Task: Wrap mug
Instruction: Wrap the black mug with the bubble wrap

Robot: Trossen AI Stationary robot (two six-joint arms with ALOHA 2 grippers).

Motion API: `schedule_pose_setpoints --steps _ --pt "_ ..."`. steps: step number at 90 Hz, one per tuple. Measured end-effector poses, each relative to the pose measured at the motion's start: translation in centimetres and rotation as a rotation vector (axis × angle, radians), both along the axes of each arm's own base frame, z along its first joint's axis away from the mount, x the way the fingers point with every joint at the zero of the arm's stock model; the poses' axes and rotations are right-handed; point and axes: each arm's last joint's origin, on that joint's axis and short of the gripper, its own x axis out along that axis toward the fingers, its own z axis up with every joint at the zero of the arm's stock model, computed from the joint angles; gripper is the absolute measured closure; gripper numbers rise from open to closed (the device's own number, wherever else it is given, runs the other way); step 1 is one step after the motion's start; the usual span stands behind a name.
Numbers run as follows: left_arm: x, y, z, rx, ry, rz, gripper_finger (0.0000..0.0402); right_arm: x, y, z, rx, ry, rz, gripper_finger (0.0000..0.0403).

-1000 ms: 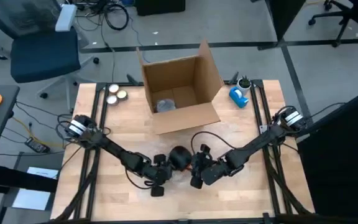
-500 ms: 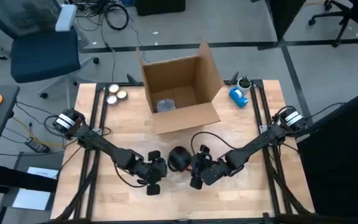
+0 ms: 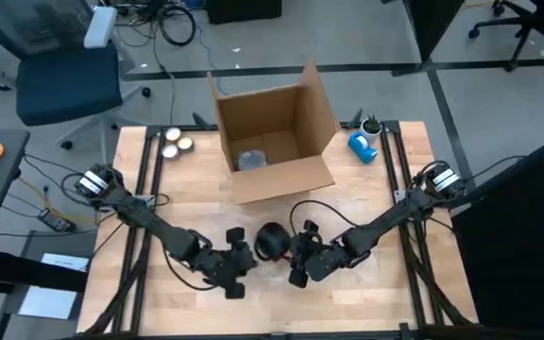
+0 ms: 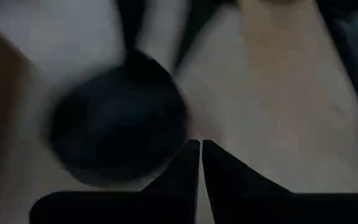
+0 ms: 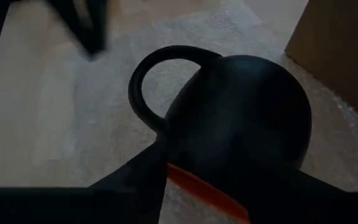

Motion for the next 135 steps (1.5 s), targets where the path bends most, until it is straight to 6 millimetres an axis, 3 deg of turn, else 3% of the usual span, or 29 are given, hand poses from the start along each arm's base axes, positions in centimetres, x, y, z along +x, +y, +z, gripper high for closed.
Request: schedule_pose_setpoints --steps 32,70,104,135 --pt "-0.2 0.3 -2.7 0.032 0.015 -0.007 0.0396 -0.1 0.1 0.2 -0.092 0.001 0.018 0.0252" --pt "-0.8 0.9 -3.5 0.081 0.105 0.034 0.0396 -0.3 1.0 3.6 -0.164 -0.066 0.084 0.0252" --pt "-0.9 1.1 -3.9 0.094 0.128 0.065 0.0396 -1.2 1.5 2.8 -0.104 0.007 0.076 0.0252" --pt "-0.1 0.6 -6.6 0.098 0.174 0.065 0.0396 -3.7 1.1 0.7 0.007 0.306 0.042 0.0252"
